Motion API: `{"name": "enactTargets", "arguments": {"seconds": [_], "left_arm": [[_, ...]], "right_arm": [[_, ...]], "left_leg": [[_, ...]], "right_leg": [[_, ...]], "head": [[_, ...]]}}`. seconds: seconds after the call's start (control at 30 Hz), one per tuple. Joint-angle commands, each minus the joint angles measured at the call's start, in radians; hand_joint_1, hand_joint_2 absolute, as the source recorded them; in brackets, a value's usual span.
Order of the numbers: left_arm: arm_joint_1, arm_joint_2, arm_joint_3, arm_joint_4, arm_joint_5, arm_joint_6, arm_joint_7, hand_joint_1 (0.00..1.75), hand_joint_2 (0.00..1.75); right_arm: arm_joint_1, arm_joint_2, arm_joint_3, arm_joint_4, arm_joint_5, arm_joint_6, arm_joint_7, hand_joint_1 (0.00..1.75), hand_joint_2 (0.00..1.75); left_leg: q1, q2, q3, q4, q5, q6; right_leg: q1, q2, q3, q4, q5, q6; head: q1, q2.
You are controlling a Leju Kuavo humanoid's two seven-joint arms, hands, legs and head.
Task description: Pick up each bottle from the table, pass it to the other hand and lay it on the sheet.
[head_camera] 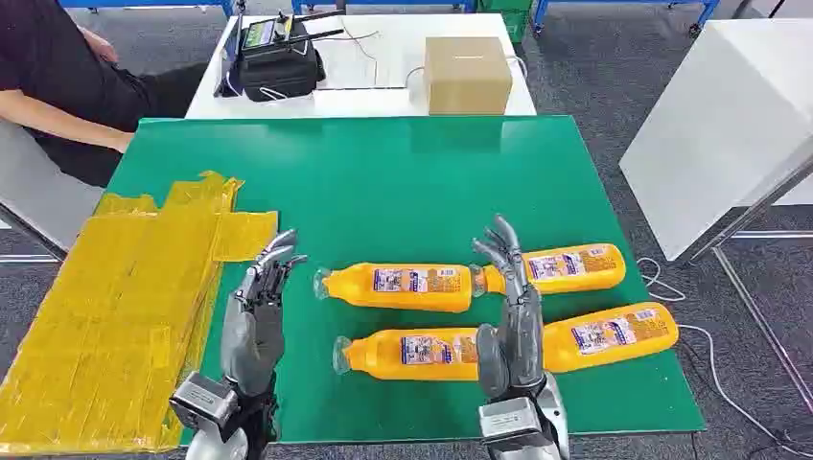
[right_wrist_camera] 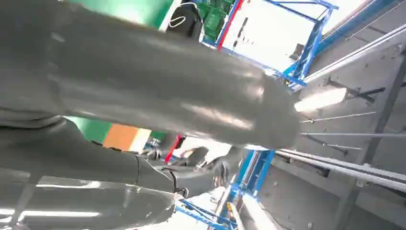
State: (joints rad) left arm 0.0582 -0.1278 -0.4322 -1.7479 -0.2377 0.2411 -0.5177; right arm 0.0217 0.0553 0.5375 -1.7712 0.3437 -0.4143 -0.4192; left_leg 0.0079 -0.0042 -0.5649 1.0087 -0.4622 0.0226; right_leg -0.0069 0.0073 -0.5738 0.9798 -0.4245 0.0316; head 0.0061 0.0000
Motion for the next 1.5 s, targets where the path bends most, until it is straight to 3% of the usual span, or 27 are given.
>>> {"name": "enactTargets", "arguments": {"seconds": [0.03, 0.37, 0.47, 0.77, 0.8, 0.83, 0.9, 0.97, 1.0, 1.07, 1.33, 1.5], "left_arm": [[0.108, 0.094, 0.154, -0.19, 0.196, -0.04, -0.18, 1.75, 0.0], [0.111, 0.073, 0.166, -0.191, 0.187, -0.069, -0.18, 1.75, 0.0], [0.109, 0.058, 0.161, -0.184, 0.165, -0.071, -0.18, 1.75, 0.0], [0.111, 0.057, 0.151, -0.151, 0.151, -0.065, -0.18, 1.75, 0.0], [0.116, 0.047, 0.161, -0.127, 0.152, -0.067, -0.18, 0.09, 0.0], [0.117, 0.041, 0.166, -0.097, 0.129, -0.054, -0.18, 0.0, 0.0], [0.123, 0.024, 0.184, -0.058, 0.106, -0.039, -0.18, 0.0, 0.0], [0.124, 0.019, 0.195, -0.038, 0.118, -0.038, -0.18, 0.0, 0.0], [0.126, 0.022, 0.199, -0.04, 0.124, -0.05, -0.18, 0.0, 0.0], [0.13, 0.022, 0.208, -0.046, 0.138, -0.076, -0.18, 0.0, 0.0], [0.113, 0.017, 0.247, -0.026, 0.148, -0.115, -0.18, 0.0, 0.0], [0.134, -0.025, 0.304, -0.038, 0.132, -0.149, -0.18, 0.0, 0.0]], "right_arm": [[0.038, -0.015, -0.053, 0.145, -0.221, 0.171, -0.279, 1.75, 0.0], [0.044, -0.01, -0.063, 0.138, -0.215, 0.178, -0.279, 1.75, 0.0], [0.049, -0.002, -0.074, 0.126, -0.214, 0.192, -0.279, 1.75, 0.0], [0.06, 0.012, -0.091, 0.115, -0.207, 0.199, -0.275, 1.75, 0.0], [0.067, 0.019, -0.102, 0.112, -0.206, 0.194, -0.276, 0.26, 0.0], [0.072, 0.019, -0.106, 0.113, -0.188, 0.186, -0.268, 0.0, 0.0], [0.075, 0.02, -0.11, 0.122, -0.166, 0.192, -0.209, 0.0, 0.0], [0.06, 0.022, -0.094, 0.172, -0.057, 0.171, -0.087, 0.0, 0.0], [0.05, 0.02, -0.079, 0.194, -0.002, 0.165, -0.035, 0.0, 1.75], [0.034, -0.003, -0.038, 0.214, 0.12, 0.18, 0.082, 0.0, 1.75], [0.002, -0.049, 0.031, 0.235, 0.247, 0.204, 0.19, 0.0, 1.75], [-0.025, -0.102, 0.101, 0.224, 0.391, 0.231, 0.362, 0.0, 1.75]], "left_leg": [[0.001, 0.001, 0.004, -0.002, -0.001, -0.001], [0.002, 0.007, 0.009, -0.005, -0.003, -0.002], [0.001, -0.001, 0.003, -0.001, -0.001, -0.001], [0.001, 0.001, 0.006, -0.003, -0.001, -0.001], [0.001, -0.001, 0.003, -0.002, -0.001, -0.001], [0.001, 0.0, 0.005, -0.003, -0.001, -0.001], [0.0, 0.0, 0.005, -0.003, 0.0, -0.001], [0.001, 0.0, 0.006, -0.004, -0.001, -0.001], [0.0, 0.0, 0.005, -0.003, -0.001, -0.001], [0.001, 0.002, 0.006, -0.003, -0.001, -0.001], [0.001, 0.002, 0.005, -0.003, -0.001, -0.001], [0.0, 0.002, 0.004, -0.002, -0.001, 0.0]], "right_leg": [[0.001, 0.0, 0.004, -0.002, 0.0, -0.001], [0.002, 0.005, 0.007, -0.005, 0.0, -0.002], [0.001, -0.001, 0.003, -0.002, -0.001, -0.001], [0.001, 0.0, 0.006, -0.003, -0.001, -0.001], [0.0, -0.001, 0.003, -0.002, -0.001, -0.001], [0.001, -0.001, 0.005, -0.002, -0.001, -0.001], [0.0, -0.001, 0.004, -0.003, -0.001, -0.001], [0.0, -0.001, 0.006, -0.003, -0.001, -0.001], [0.0, 0.0, 0.004, -0.003, -0.001, -0.001], [0.001, 0.001, 0.005, -0.003, 0.0, -0.001], [0.001, 0.001, 0.005, -0.003, 0.0, -0.001], [0.0, 0.001, 0.003, -0.002, 0.0, 0.0]], "head": [[0.0, 0.0], [0.0, 0.0], [0.0, 0.0], [0.0, 0.0], [0.0, 0.0], [0.0, 0.0], [0.0, 0.0], [0.0, 0.0], [0.0, 0.0], [0.0, 0.0], [0.0, 0.0], [0.0, 0.0]]}}
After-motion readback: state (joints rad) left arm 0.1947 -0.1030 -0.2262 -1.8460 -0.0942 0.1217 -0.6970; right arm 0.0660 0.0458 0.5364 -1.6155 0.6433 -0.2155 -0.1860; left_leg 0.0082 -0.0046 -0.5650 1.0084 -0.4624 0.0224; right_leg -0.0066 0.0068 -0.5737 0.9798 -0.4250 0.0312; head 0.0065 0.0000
